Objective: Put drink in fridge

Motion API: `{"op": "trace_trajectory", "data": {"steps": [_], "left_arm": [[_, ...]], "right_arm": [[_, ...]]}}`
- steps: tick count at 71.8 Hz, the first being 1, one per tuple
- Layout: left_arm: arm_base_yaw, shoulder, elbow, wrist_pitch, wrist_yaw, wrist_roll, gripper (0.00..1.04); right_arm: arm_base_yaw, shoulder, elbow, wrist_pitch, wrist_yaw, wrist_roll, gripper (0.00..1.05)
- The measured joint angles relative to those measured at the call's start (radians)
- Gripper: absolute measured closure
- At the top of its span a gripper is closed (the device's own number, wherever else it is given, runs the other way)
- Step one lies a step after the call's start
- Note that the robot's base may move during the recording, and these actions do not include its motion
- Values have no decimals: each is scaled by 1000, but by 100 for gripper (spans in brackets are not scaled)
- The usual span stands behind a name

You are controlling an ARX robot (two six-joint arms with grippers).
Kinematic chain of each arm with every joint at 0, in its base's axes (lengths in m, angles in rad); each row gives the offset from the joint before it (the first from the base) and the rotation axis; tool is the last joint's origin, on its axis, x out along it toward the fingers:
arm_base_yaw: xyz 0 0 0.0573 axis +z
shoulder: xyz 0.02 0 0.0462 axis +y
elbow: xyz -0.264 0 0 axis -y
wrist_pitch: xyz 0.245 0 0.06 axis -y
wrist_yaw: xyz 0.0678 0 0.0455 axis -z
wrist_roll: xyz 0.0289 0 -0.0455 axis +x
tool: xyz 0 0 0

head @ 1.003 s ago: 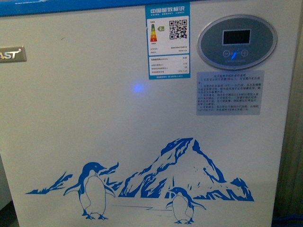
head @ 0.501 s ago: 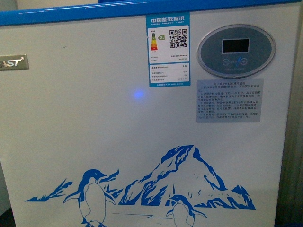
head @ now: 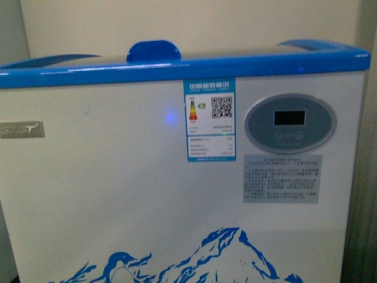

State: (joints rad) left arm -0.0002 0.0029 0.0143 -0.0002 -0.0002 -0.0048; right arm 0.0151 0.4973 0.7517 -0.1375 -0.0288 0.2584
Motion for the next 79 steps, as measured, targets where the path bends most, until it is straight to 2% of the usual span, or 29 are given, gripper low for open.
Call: {"op": "trace_trajectory", "data": {"steps": [69, 73, 75, 79], "left_arm": [[0, 0, 0, 0, 0, 1, 8], [-5, 34, 29, -77, -3, -50, 8], [-14, 94, 69, -167, -12, -104, 8], [-33, 234, 110, -228, -18, -199, 8]], "right_arm": [[0, -1, 1, 1, 0, 0, 61], [0, -1, 1, 1, 0, 0, 61], [0, -1, 1, 1, 0, 0, 61], [0, -1, 0, 1, 0, 0, 61]]}}
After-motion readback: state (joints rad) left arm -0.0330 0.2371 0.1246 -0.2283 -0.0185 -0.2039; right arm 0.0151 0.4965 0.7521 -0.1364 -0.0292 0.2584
